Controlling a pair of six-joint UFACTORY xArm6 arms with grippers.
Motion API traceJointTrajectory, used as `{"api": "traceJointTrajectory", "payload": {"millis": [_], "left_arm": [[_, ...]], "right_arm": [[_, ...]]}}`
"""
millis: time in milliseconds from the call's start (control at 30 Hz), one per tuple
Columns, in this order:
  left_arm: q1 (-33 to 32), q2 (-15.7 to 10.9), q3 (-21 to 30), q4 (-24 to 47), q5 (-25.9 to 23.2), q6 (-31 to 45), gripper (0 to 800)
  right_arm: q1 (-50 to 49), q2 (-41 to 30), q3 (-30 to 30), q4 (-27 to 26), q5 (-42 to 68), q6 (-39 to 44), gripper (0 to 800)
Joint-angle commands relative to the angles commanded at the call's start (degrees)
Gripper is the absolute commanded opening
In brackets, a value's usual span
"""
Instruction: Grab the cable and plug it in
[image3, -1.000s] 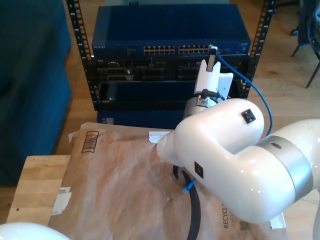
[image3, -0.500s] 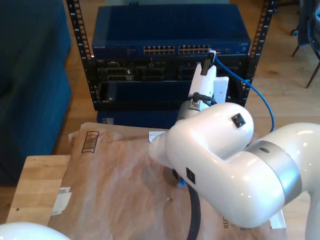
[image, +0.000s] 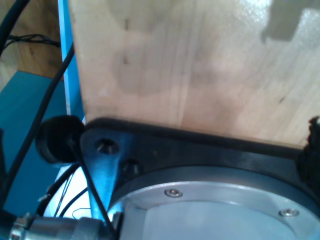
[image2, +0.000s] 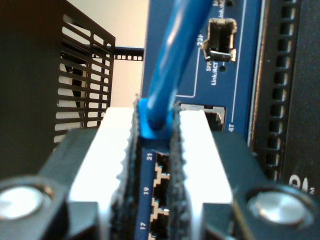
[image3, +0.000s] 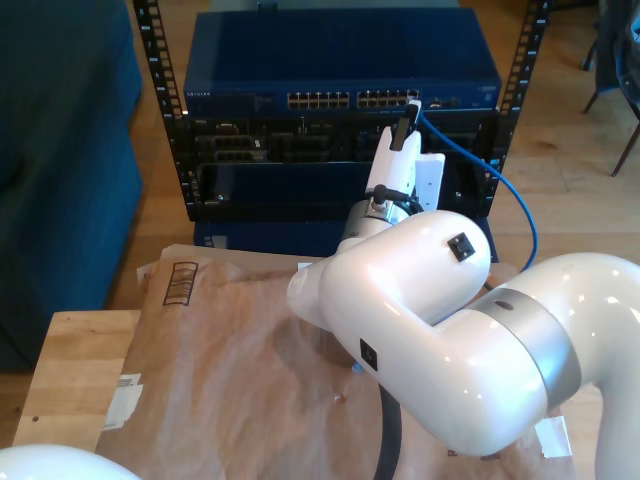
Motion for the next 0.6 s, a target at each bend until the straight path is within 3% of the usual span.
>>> {"api": "traceJointTrajectory", "payload": {"millis": [600], "left_arm": [[0.0, 0.0, 0.0, 0.0, 0.0, 0.0, 800]], "right_arm": [[-0.5, 2.1, -3.3, -0.1, 0.0, 0.0, 0]]}}
